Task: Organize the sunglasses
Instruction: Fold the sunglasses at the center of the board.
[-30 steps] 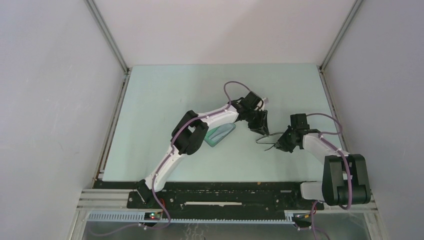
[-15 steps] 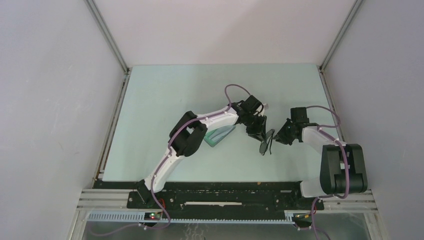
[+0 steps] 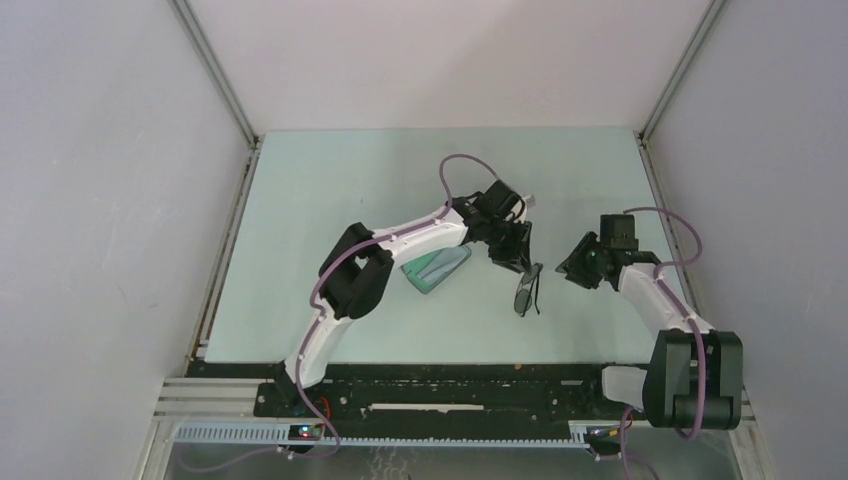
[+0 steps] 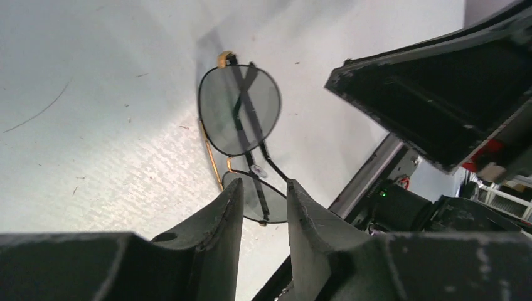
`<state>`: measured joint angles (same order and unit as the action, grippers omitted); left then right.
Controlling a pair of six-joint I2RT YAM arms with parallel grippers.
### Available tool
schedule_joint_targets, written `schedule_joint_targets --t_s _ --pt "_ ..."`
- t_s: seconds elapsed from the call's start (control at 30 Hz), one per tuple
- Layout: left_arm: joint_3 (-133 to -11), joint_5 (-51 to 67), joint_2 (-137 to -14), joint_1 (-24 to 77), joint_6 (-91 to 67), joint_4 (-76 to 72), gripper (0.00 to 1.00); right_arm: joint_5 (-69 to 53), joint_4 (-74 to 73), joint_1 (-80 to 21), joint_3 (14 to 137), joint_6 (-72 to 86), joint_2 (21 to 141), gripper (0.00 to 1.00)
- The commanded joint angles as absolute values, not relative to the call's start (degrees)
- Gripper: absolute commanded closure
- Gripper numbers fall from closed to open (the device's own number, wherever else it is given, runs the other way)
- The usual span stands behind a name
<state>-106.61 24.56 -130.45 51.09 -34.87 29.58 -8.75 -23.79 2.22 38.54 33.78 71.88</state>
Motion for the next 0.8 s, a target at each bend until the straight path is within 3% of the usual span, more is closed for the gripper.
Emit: schedule_joint_targets --t_s 0.0,0.17,0.33,0.77 --pt "-107.86 24.67 -126.28 50.85 -33.55 29.27 0.63 -9.98 -26.77 2.2 39.64 32.17 68.42 0.57" --pt "-106.63 24.58 -125.32 50.23 -33.86 29.69 0.63 -12.12 -26.27 1.3 38.89 31.8 65.23 0.41" --pt "-99.61 22.13 -116.8 47.86 -34.44 26.95 0.64 -12.6 -24.15 -5.53 38.67 30.56 65.83 0.21" --pt "-80.44 17.83 -96.03 39.2 -37.05 21.39 0.64 -4.65 -21.98 -13.9 39.55 32.59 77.86 0.19"
